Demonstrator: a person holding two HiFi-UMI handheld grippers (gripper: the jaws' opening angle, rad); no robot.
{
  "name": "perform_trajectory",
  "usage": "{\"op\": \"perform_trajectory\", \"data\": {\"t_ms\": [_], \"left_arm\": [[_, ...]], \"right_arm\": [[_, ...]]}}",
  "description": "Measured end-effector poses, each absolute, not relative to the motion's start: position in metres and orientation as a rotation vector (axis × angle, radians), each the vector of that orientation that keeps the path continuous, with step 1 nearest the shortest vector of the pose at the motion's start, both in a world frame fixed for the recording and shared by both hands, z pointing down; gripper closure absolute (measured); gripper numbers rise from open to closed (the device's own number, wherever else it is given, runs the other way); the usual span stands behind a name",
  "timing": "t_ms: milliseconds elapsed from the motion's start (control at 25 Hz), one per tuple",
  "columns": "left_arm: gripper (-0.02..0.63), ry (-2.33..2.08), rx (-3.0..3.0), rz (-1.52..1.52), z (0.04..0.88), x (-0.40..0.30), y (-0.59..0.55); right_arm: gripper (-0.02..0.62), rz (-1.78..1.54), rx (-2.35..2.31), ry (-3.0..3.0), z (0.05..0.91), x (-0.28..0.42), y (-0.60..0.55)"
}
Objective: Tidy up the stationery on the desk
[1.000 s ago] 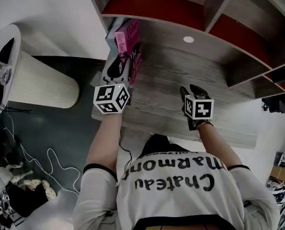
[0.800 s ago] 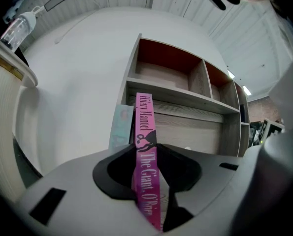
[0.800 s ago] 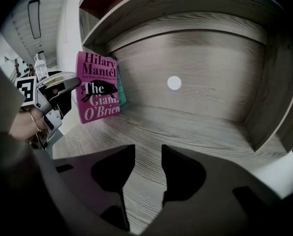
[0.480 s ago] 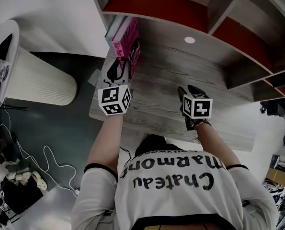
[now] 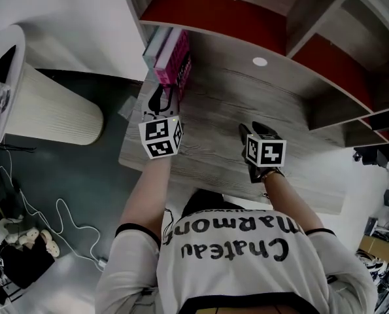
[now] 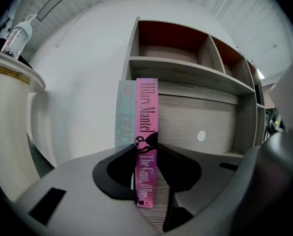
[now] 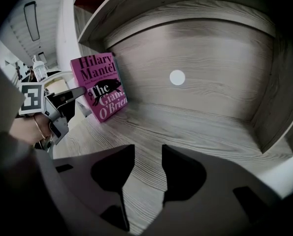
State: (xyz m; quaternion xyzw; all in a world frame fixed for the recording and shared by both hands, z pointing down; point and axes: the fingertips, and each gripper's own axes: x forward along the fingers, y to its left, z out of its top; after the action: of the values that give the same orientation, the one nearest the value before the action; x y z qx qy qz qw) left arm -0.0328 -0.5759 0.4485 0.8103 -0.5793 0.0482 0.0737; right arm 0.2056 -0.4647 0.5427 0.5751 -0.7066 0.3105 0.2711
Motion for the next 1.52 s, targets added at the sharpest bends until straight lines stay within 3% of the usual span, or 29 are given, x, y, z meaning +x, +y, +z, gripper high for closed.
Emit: {"op": "perform_trajectory", "data": {"t_ms": [1520], "left_arm": [[0.426, -1.818, 2.124, 0.188, 0.460, -0.038, -0.601]], "right_arm": [[0.382, 0.905, 1.505, -1.959, 0.555, 0.193, -0.456]]}}
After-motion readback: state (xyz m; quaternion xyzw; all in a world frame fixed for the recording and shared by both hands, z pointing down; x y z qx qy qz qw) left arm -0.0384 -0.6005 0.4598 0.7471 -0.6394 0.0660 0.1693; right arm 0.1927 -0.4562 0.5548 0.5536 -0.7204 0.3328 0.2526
